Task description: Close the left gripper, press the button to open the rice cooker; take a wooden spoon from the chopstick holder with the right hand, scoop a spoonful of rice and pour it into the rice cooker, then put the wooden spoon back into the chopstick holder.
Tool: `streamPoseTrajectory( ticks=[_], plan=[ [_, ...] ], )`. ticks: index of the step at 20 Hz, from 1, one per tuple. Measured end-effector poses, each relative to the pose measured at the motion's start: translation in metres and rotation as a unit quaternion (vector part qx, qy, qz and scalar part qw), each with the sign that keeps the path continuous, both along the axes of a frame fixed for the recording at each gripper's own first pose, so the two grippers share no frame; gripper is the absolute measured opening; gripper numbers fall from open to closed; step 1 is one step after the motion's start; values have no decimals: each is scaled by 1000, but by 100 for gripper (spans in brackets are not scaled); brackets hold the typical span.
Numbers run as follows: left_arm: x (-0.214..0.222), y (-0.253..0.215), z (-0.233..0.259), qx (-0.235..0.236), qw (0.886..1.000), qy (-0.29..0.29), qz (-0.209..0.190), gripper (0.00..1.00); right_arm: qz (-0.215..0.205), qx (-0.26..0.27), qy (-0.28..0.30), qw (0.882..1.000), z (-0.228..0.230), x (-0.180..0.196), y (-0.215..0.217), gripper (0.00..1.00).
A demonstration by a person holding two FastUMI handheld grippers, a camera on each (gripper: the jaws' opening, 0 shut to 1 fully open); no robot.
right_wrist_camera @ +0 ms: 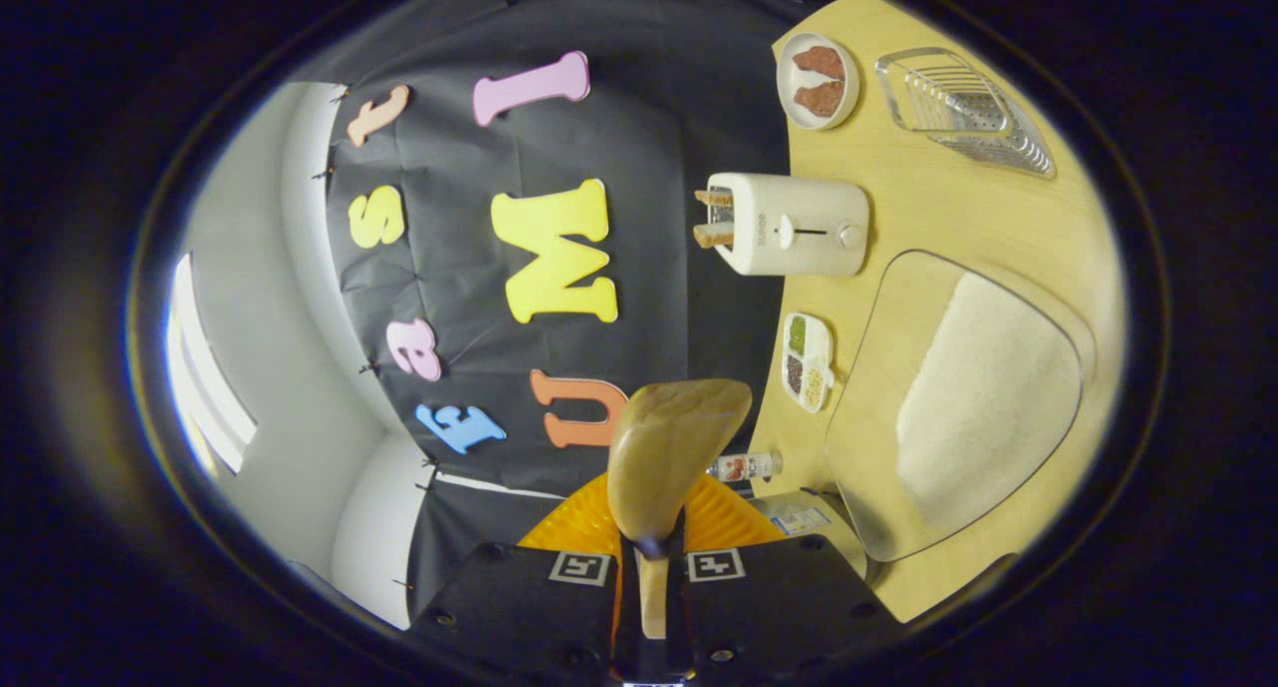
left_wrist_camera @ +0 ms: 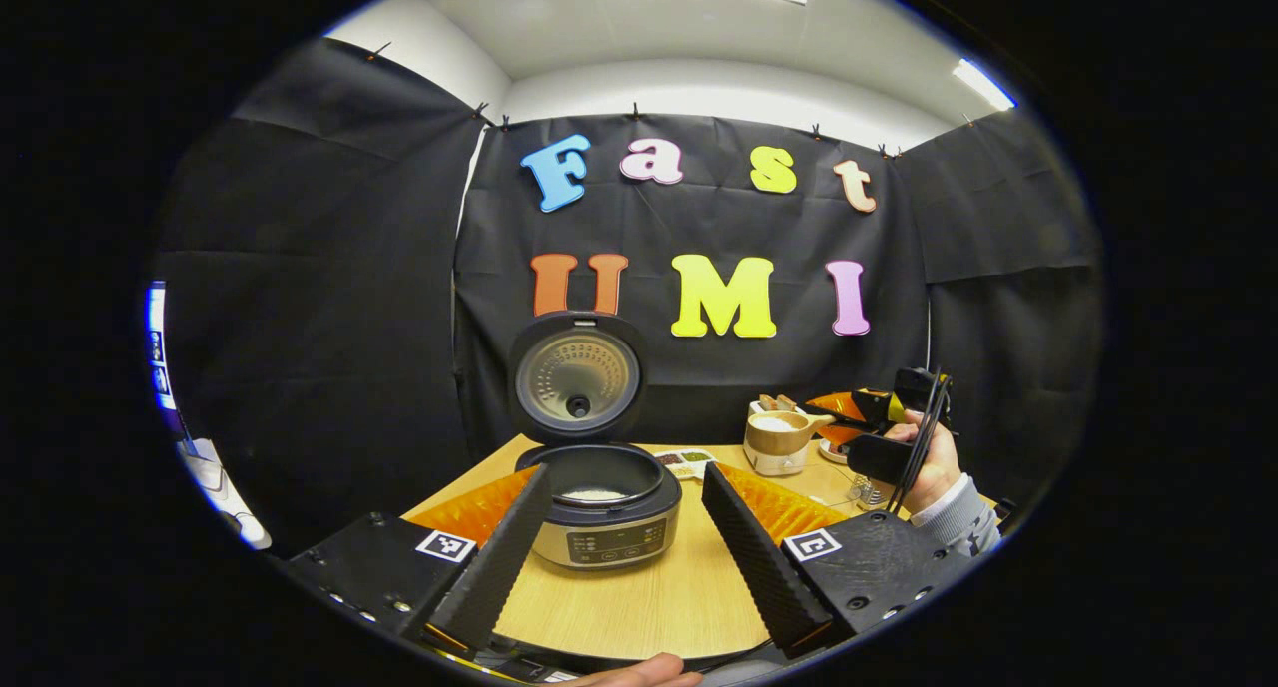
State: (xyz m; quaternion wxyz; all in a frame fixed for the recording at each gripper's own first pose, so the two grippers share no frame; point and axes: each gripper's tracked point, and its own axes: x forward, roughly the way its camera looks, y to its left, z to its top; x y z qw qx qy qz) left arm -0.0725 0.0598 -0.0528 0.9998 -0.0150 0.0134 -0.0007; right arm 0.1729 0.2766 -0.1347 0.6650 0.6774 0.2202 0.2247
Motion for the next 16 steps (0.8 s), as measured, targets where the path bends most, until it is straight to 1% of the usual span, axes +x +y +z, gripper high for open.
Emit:
streamPoseTrajectory(
  ticks=[2,4,6,8,10,13,16],
  plan=[
    [-5,7,0,-2,1000,-3,6,96,10,-32,-16,999,9,5,31,14],
    [-8,13,-3,-2,1000,-2,10,96,33,-76,-36,996,19,8,63,14],
    [-9,18,-2,1,1000,0,13,96,42,-117,-63,990,35,12,88,14],
    [-10,23,-2,5,1000,0,17,96,47,-165,-94,981,45,17,110,14],
    [-13,28,-1,7,1000,-2,20,96,46,-220,-125,966,49,22,130,14],
    [-16,34,-2,2,1000,-2,22,96,51,-301,-171,937,49,26,159,15],
    [-15,40,-5,2,1000,2,28,96,59,-365,-201,907,39,28,183,15]
  ],
)
